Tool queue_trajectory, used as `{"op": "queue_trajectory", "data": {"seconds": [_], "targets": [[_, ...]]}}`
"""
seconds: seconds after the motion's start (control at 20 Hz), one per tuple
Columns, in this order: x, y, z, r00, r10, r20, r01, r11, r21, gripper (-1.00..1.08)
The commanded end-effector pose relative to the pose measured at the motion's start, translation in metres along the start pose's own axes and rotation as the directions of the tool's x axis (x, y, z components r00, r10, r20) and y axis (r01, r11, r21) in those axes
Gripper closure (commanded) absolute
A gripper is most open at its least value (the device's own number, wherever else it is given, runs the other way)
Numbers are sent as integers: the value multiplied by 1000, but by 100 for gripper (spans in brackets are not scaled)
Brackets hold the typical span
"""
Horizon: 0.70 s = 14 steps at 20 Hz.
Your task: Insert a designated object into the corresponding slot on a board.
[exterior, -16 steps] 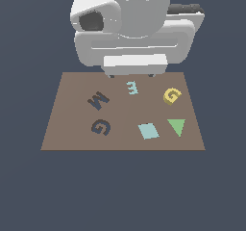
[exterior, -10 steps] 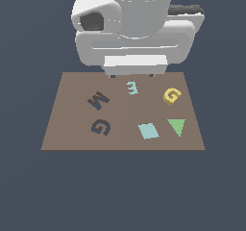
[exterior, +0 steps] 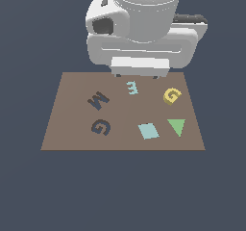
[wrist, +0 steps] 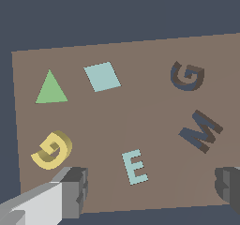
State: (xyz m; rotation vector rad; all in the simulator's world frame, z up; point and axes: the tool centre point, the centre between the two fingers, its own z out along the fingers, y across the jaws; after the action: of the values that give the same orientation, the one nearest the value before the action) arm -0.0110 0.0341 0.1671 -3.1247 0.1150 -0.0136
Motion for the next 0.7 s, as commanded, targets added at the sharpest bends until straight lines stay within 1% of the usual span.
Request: {"op": "queue_trajectory", "data": {"seconds": [0.0, 0.2, 0.35, 0.5, 0.65], "targets": [[-4, -6, 6, 999, 36, 0, -36, 999, -1, -92], [-12, -17, 17, 994, 109, 0, -109, 994, -3, -92], [-18, -28, 28, 985, 174, 0, -174, 985, -4, -92], [-24, -41, 39, 969, 246, 0, -246, 969, -6, -92], [-29, -55, 52, 946, 324, -1, -324, 946, -8, -92]]}}
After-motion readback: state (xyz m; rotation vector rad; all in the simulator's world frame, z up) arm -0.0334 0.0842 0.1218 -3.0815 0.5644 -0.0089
